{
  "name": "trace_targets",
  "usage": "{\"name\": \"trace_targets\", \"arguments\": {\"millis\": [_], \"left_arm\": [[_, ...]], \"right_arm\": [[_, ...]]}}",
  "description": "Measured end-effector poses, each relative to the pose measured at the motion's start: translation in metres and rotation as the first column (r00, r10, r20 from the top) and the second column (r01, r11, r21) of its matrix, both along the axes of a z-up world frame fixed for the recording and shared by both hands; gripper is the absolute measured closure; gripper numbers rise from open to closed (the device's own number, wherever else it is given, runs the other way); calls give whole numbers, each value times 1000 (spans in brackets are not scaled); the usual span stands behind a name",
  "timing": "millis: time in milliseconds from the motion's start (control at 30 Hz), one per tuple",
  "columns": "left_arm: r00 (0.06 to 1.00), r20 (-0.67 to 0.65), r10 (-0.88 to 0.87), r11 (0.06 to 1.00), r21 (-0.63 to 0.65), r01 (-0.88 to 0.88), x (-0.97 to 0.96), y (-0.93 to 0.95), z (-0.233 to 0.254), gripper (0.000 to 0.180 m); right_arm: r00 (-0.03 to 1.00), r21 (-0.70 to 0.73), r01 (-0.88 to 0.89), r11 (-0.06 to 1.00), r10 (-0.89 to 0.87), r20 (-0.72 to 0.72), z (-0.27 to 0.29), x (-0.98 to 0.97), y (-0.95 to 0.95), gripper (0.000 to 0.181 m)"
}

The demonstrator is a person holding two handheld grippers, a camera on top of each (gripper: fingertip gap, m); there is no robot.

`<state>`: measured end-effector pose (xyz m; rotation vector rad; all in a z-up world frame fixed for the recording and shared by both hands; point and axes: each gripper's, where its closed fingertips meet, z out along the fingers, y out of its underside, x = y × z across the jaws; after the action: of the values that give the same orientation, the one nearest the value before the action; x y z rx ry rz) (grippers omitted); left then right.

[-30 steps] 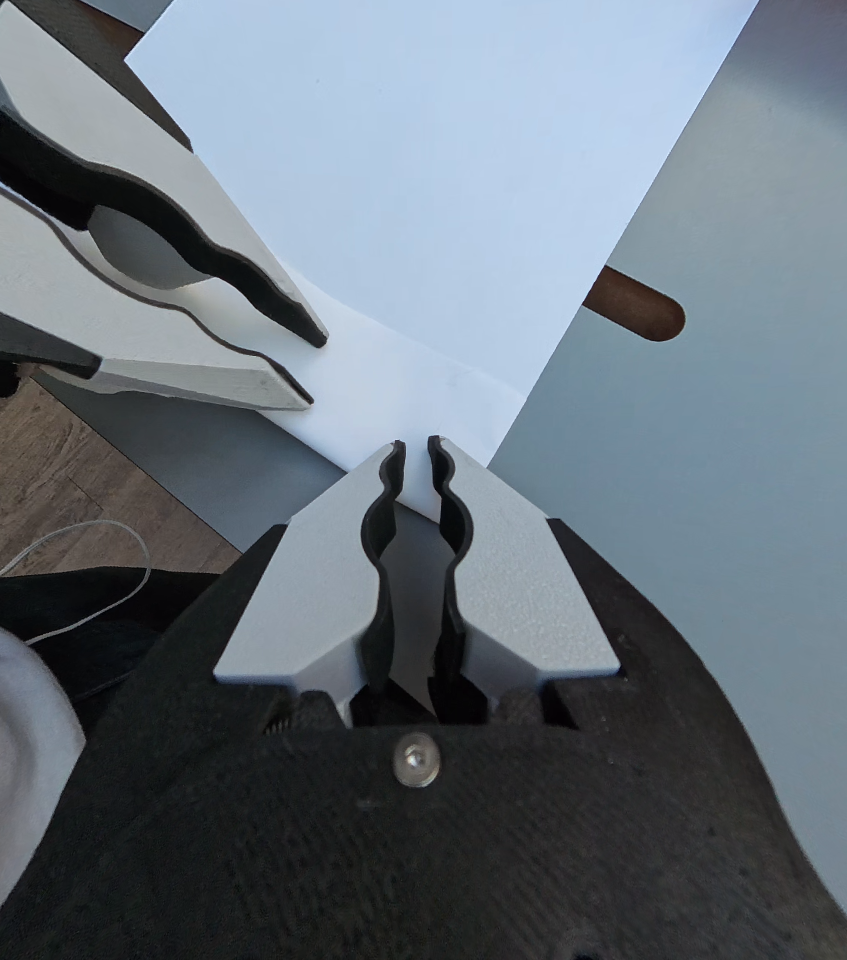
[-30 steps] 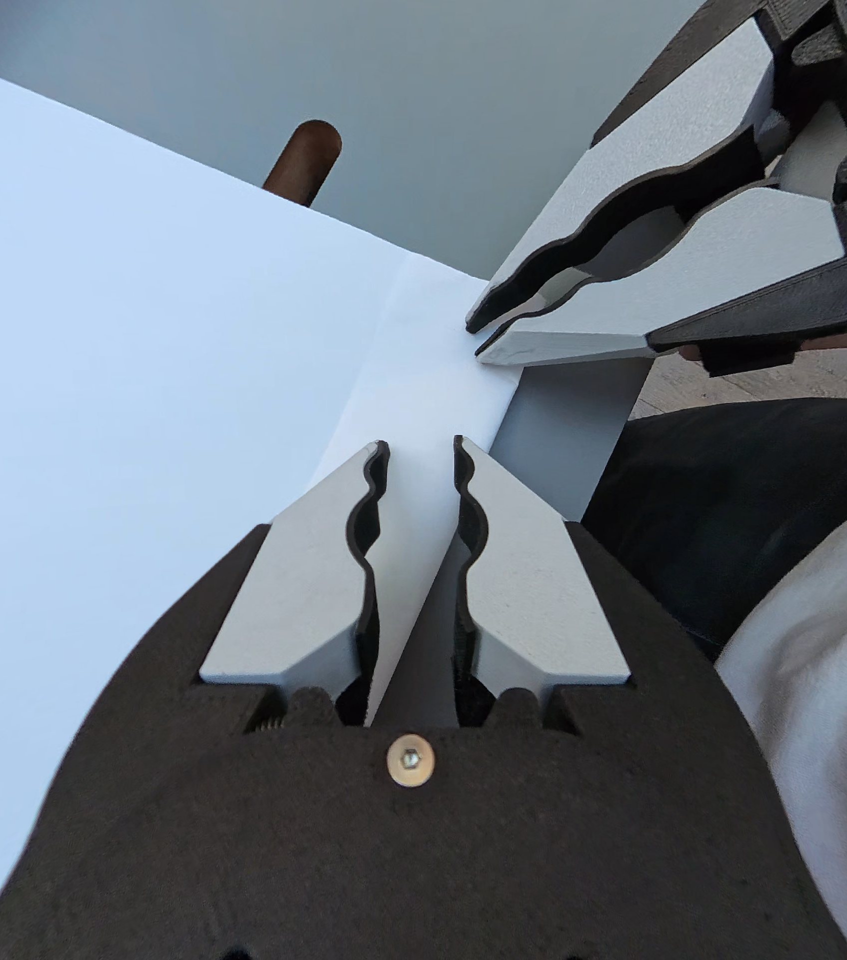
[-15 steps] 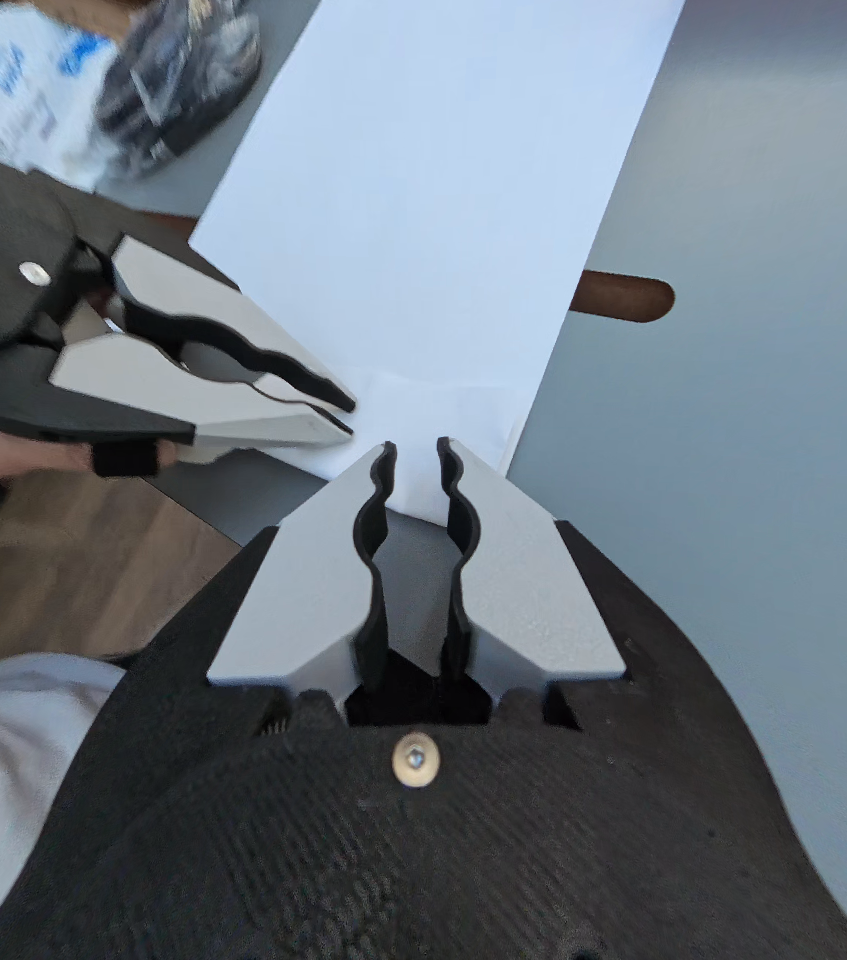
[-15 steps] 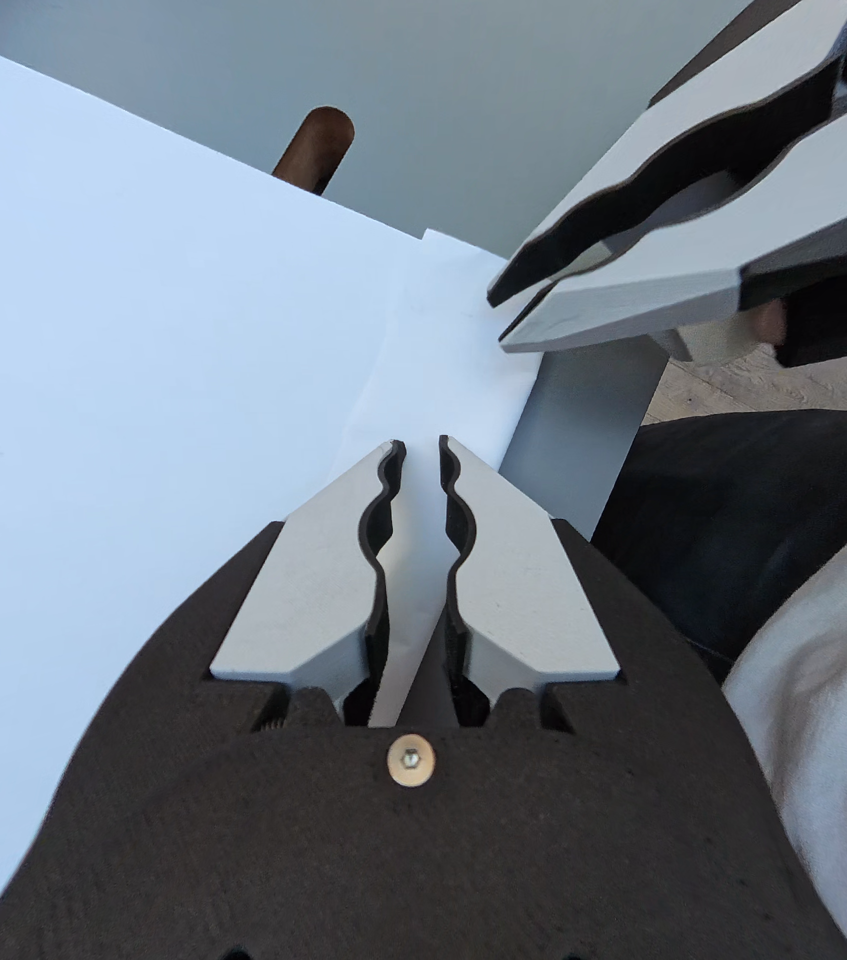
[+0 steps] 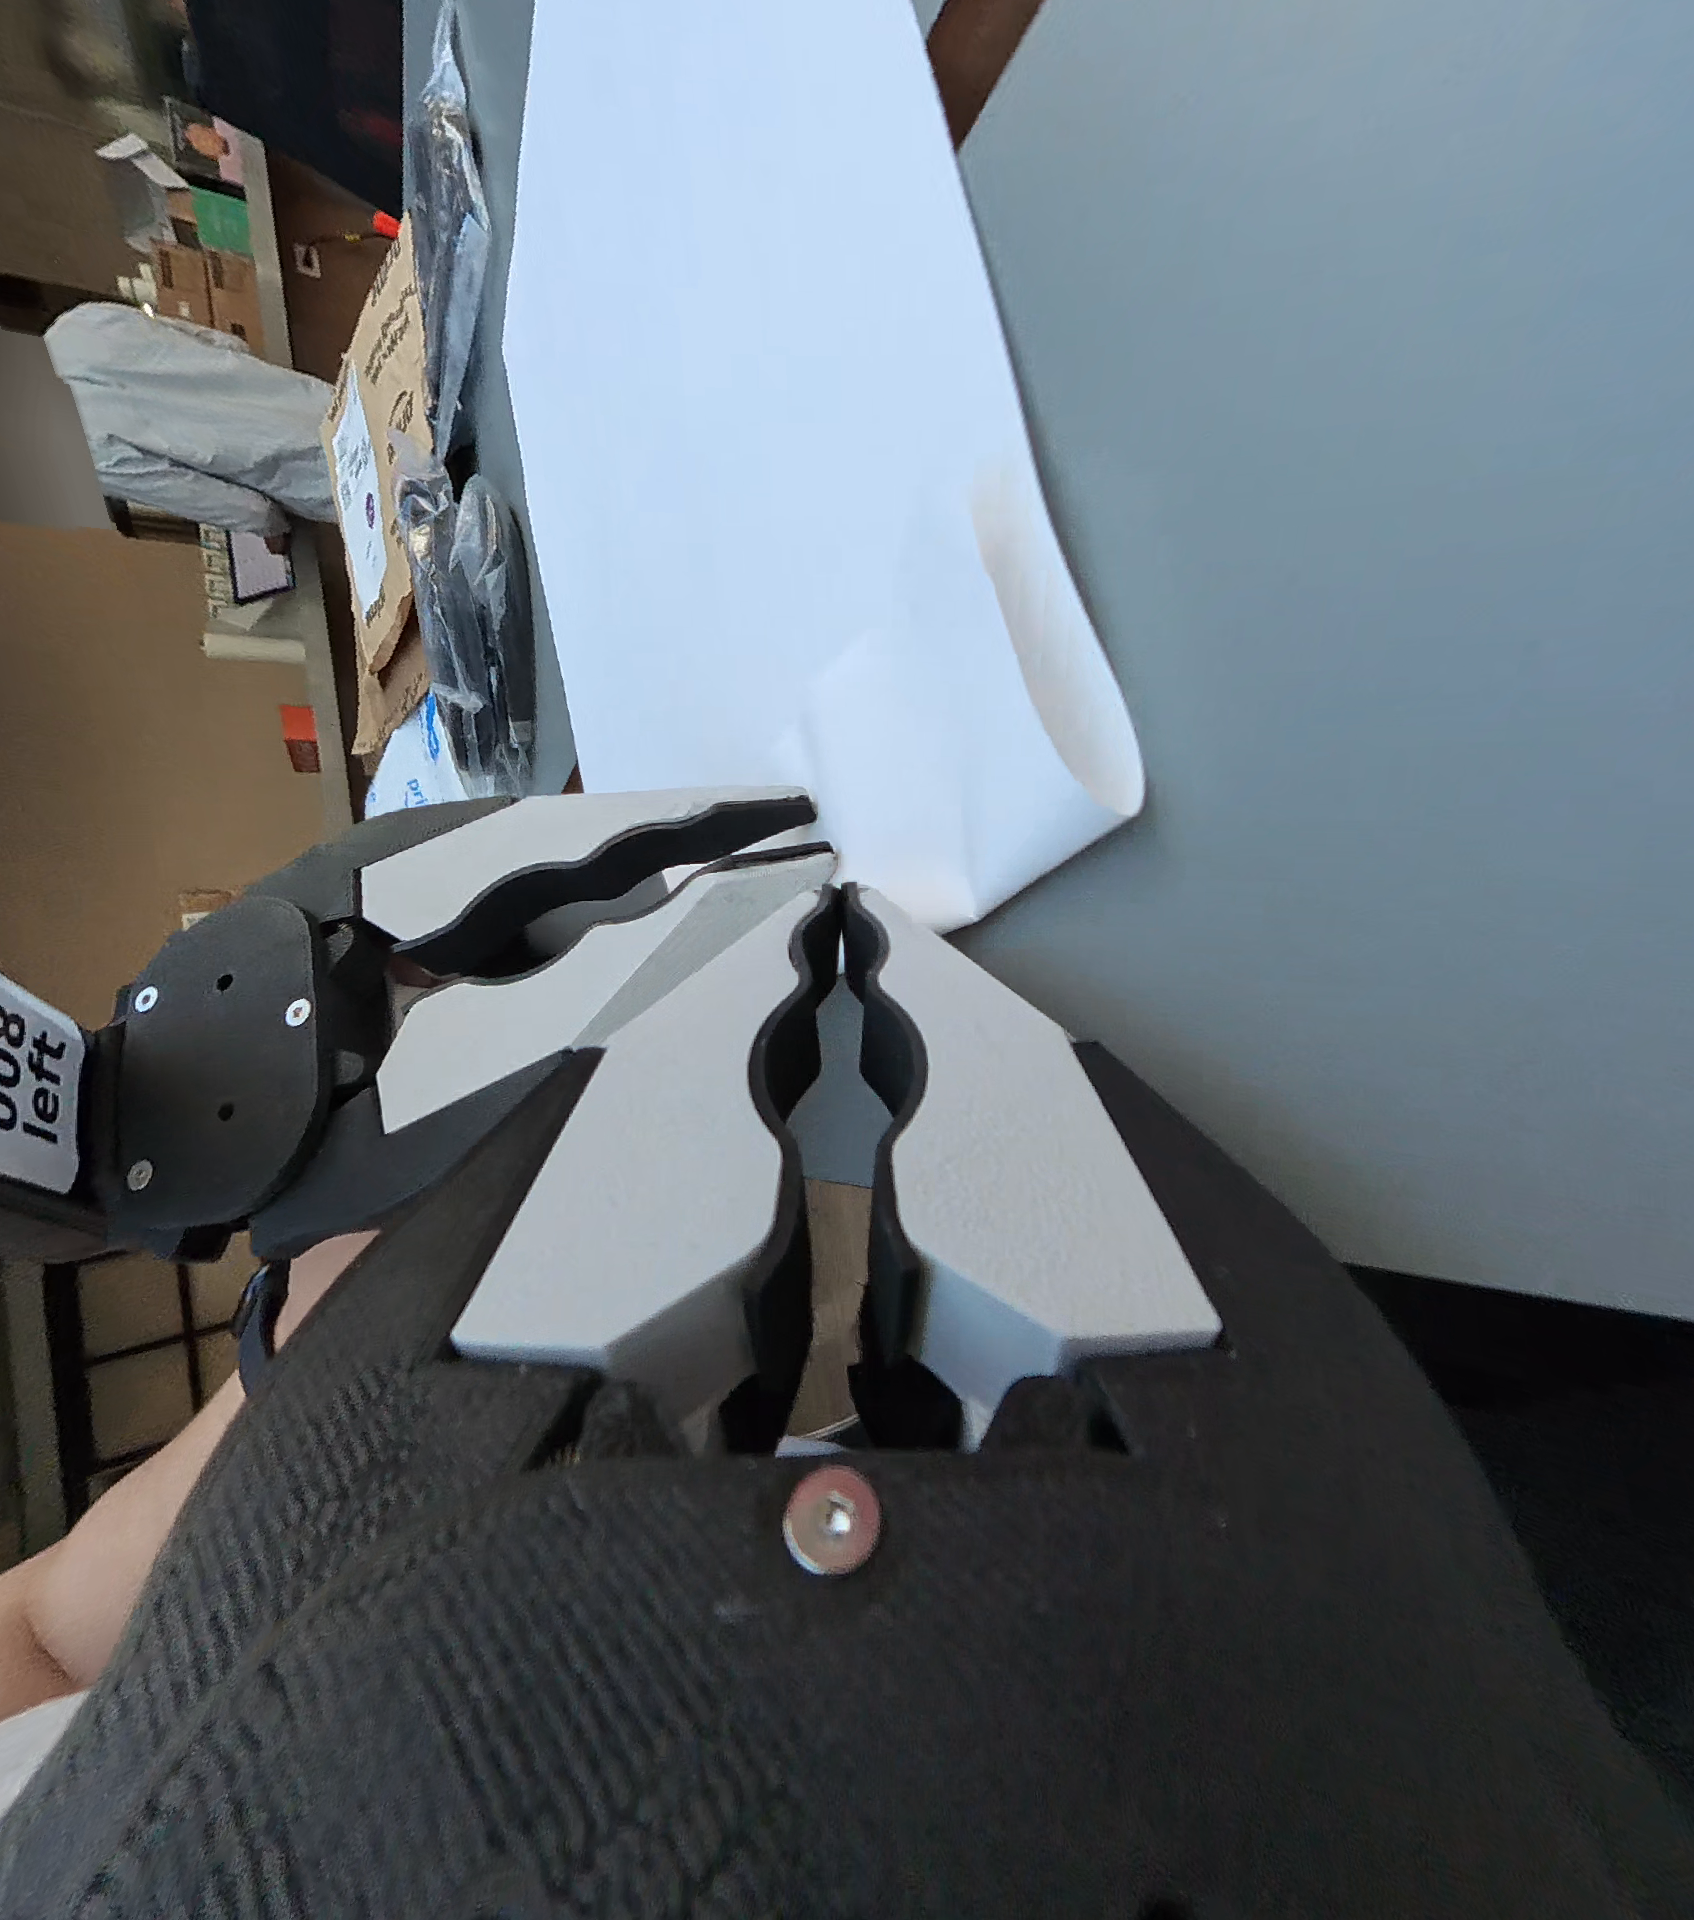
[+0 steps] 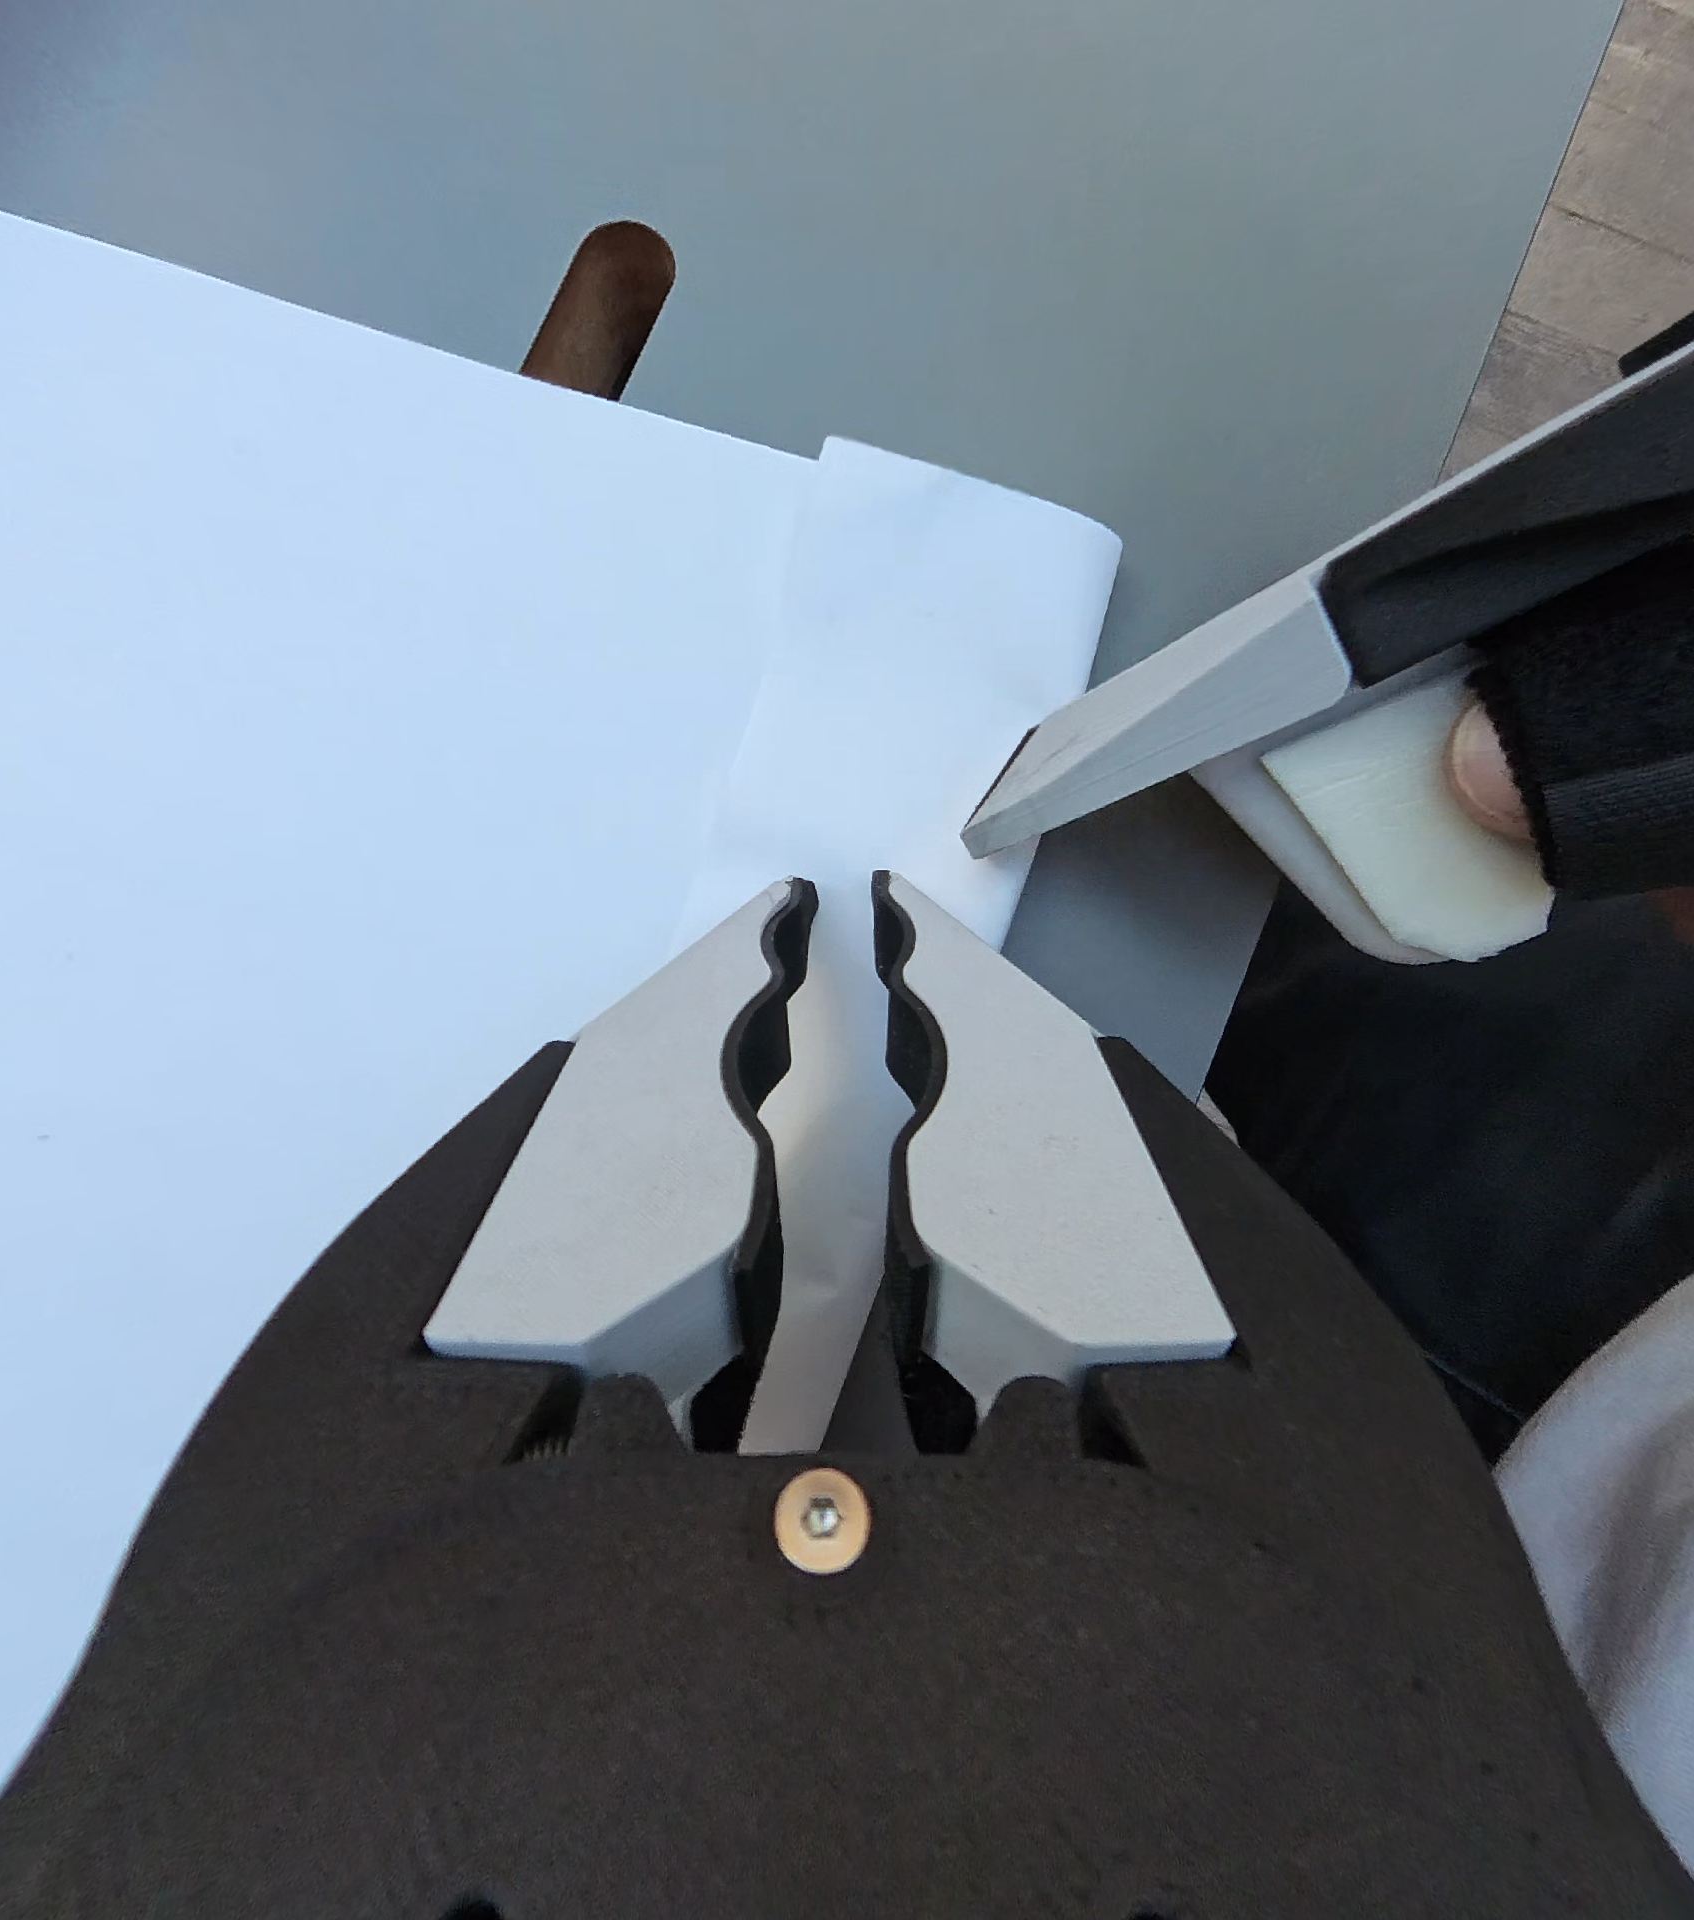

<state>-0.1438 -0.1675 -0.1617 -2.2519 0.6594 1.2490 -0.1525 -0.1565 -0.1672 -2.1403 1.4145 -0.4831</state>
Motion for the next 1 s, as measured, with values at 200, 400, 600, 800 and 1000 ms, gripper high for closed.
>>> {"name": "trace_targets", "arguments": {"millis": [200,400,600,800,1000], "left_arm": [[992,-69,-109,994,-27,107,13,-2,-6,180],[982,-100,-161,987,-21,160,23,0,-6,180],[971,-139,-192,981,-35,189,28,3,-6,180],[959,-132,-250,968,-42,247,41,5,-6,180],[948,-122,-293,956,-44,290,56,8,-7,180]], "right_arm": [[999,48,27,998,-26,-24,0,0,0,171],[999,49,32,998,-31,-8,0,-1,0,172],[999,50,41,998,-40,-22,-1,-1,0,172],[999,55,41,998,-40,-31,-1,-1,0,172],[999,55,41,998,-39,-34,-1,-1,0,172]]}}
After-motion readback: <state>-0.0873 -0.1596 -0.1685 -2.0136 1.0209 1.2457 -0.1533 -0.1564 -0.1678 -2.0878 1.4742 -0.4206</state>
